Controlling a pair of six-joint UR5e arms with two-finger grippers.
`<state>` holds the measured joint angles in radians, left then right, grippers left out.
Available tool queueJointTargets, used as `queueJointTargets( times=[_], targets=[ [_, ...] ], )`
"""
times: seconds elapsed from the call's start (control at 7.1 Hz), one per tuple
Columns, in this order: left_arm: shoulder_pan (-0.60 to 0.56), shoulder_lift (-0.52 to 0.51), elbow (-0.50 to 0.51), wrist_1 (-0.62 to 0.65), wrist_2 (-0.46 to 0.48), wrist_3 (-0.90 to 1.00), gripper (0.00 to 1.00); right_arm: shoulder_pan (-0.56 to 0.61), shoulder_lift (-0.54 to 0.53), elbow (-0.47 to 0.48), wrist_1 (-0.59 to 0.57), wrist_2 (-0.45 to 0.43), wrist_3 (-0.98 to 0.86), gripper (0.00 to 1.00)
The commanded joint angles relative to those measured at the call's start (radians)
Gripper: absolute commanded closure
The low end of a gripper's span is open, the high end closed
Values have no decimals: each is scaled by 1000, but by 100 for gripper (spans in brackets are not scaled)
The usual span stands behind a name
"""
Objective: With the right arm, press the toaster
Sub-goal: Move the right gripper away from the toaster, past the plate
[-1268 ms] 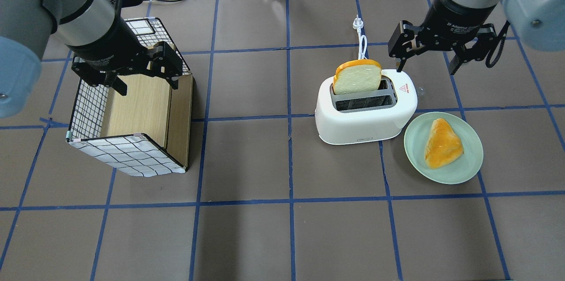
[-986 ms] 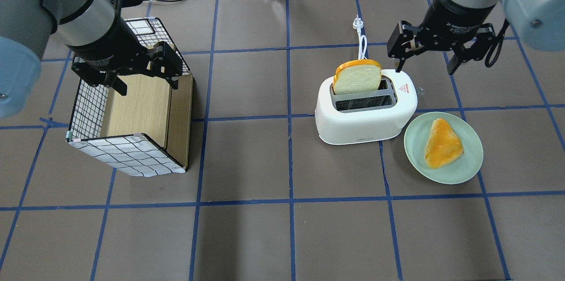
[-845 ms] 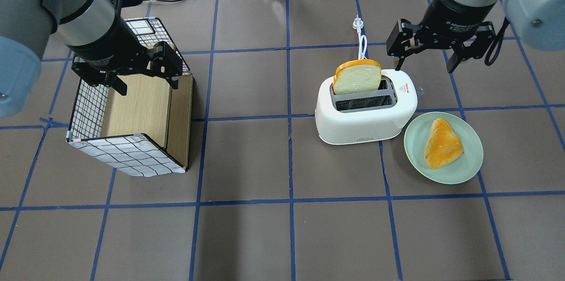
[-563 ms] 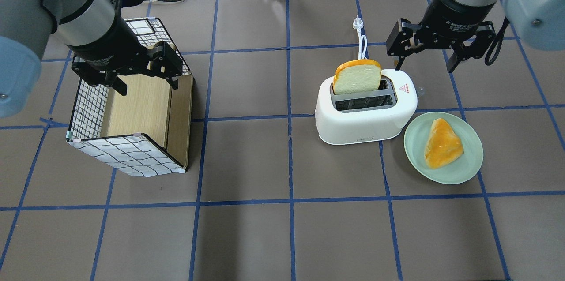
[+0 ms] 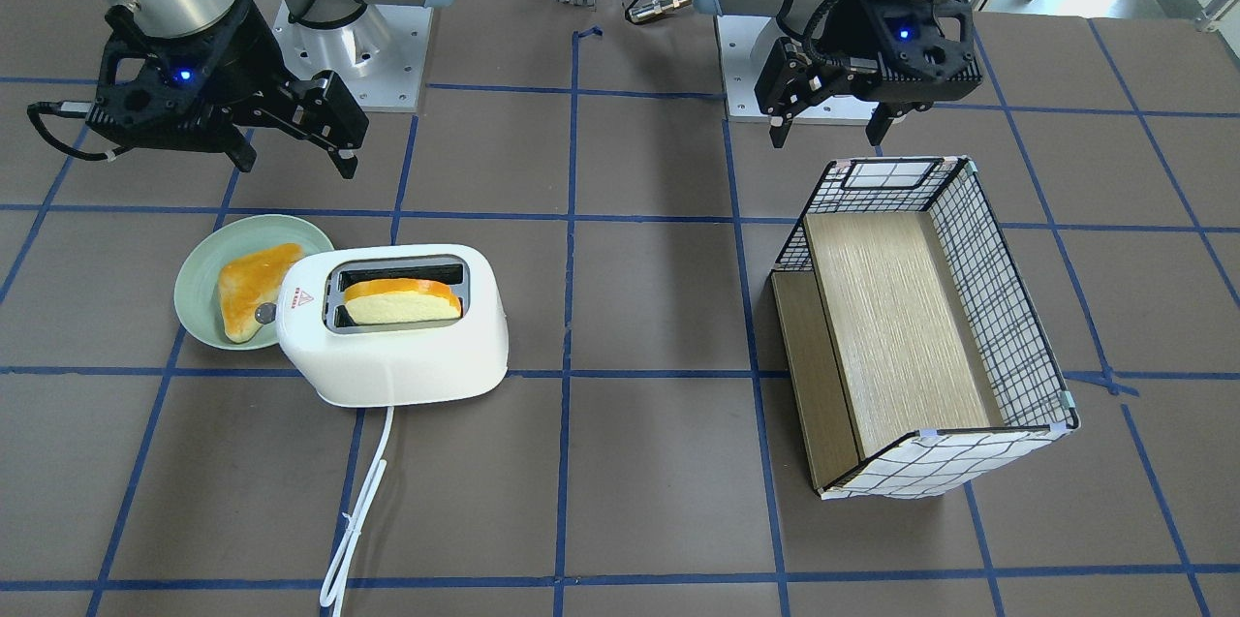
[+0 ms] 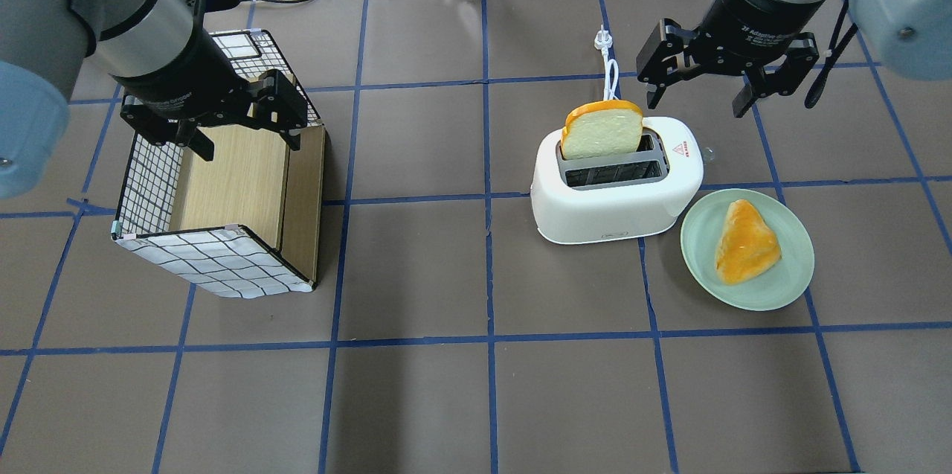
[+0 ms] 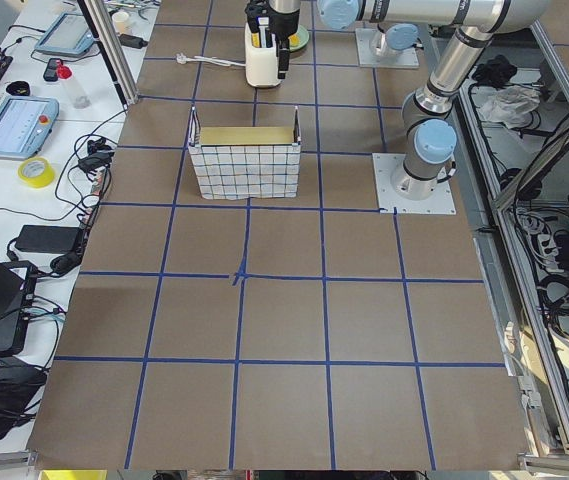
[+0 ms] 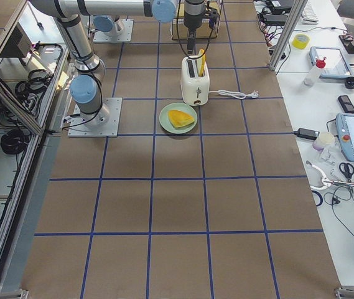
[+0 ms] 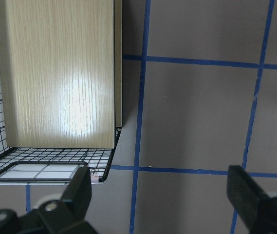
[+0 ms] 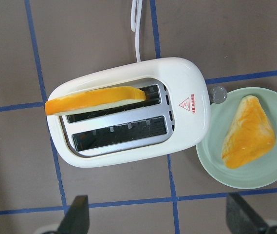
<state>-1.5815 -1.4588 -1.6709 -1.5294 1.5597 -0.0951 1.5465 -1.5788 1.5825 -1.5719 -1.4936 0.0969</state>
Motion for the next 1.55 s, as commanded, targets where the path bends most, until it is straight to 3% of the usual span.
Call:
queueJointTargets(
  times=[0.0,0.14,0.28,0.42,0.99,1.27,1.41],
  targets=[
    [0,0,-1,0,-1,0,0,-2,2,4,-5,-10,-2,0],
    [0,0,-1,0,0,0,0,-8,5,4,-48,-11,-22,17],
    [0,0,-1,0,0,0,0,-9,5,4,-37,-10,-25,83],
    [0,0,-1,0,0,0,0,-9,5,4,-45,-1,-25,100],
    [0,0,0,0,0,0,0,-167,5,11,-53,9,-196,100],
    [0,0,-1,0,0,0,0,-178,22,16,-54,13,-206,100],
    [0,0,-1,0,0,0,0,-178,37,22,-74,59,-201,100]
  ],
)
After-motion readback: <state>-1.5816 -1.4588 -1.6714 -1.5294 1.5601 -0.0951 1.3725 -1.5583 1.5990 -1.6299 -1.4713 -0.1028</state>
